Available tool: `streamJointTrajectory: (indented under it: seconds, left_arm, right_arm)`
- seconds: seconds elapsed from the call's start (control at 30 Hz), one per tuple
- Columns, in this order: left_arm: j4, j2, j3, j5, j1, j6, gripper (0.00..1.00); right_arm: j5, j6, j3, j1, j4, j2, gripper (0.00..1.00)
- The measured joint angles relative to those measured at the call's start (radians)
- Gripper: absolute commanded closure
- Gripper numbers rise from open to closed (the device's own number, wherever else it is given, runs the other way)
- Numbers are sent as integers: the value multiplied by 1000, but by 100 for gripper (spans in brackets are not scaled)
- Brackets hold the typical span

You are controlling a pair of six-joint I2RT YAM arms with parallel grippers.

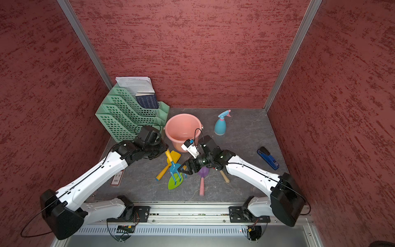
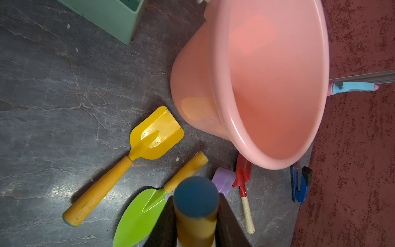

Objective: Organize the gardening tools
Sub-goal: Pick up the gardening tool from the center of the board.

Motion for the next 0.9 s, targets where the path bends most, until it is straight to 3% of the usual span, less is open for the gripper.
streamJointTrajectory:
  seconds: [0.37,0.6,0.77,0.9]
  left_arm:
    - [31,-21,-13,-42,-49,-68,100]
    - [34,-44,-21,-66,-57,-87,100]
    - [34,-60,-33,-77,-60,-93,100]
    - [37,-76,-39,-77,-64,-94,100]
  right_arm:
    - [-4,-38,77,7,-53,71,63]
    - [-23,-58,94,10,-76,124,71]
    - [-38,-55,94,14,-92,147,100]
    - [-34,-50,109,8,-124,148,100]
